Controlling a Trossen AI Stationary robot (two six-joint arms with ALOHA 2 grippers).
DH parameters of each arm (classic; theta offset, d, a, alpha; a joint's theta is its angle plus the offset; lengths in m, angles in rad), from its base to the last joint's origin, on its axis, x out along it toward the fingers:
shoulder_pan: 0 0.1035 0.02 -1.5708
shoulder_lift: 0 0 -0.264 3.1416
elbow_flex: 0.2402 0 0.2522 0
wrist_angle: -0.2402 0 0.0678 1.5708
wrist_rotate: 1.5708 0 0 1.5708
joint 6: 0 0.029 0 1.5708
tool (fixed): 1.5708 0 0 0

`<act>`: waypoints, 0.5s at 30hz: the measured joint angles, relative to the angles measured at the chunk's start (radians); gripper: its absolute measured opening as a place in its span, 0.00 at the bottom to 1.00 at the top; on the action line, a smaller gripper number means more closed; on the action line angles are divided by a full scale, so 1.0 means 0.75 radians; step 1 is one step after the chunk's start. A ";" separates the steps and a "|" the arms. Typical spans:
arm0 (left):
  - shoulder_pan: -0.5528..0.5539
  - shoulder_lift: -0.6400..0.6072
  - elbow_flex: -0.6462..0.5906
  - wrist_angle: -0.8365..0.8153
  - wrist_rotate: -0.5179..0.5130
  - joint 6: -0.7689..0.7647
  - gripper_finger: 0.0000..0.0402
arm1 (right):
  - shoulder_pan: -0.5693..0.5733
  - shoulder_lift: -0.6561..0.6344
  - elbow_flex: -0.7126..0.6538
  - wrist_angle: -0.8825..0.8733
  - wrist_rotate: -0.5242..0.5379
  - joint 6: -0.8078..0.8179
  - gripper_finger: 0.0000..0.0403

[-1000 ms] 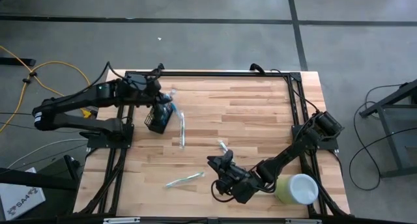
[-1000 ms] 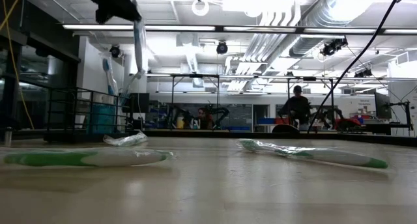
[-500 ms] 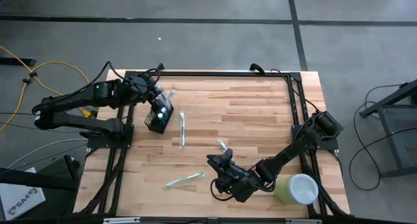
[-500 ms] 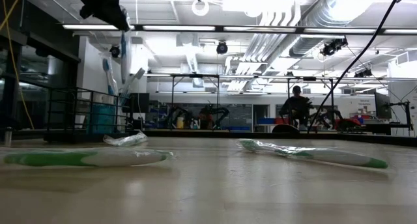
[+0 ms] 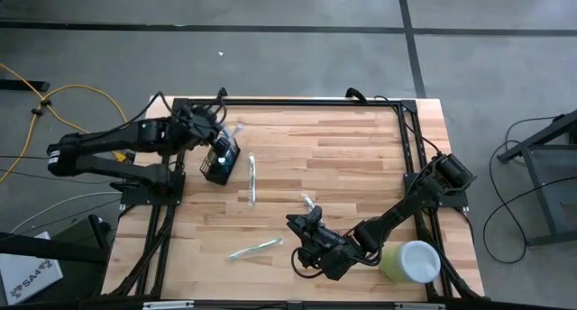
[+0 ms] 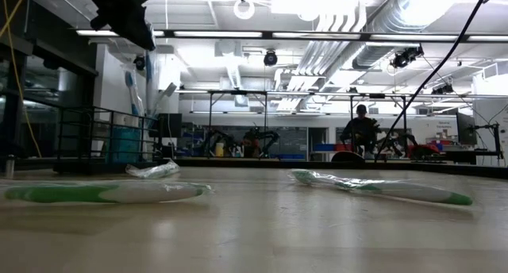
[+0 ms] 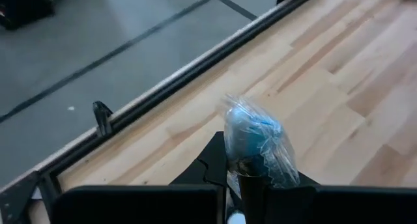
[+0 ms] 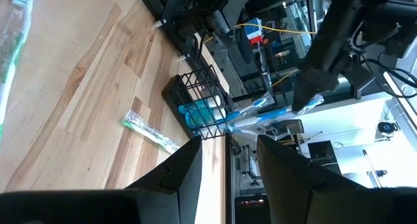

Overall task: Pick & Place toothbrushing station
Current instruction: Put the blue toothbrush into the black wire organizer

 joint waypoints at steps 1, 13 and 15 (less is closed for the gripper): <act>-0.013 0.000 -0.007 0.009 -0.025 -0.002 0.02 | 0.000 0.000 0.000 0.000 0.000 0.000 0.34; -0.068 -0.001 -0.056 -0.004 -0.162 -0.058 0.02 | 0.001 0.000 0.000 0.000 0.000 0.001 0.34; -0.068 -0.001 -0.074 -0.004 -0.162 -0.068 0.02 | 0.001 0.000 0.000 0.000 -0.001 0.001 0.34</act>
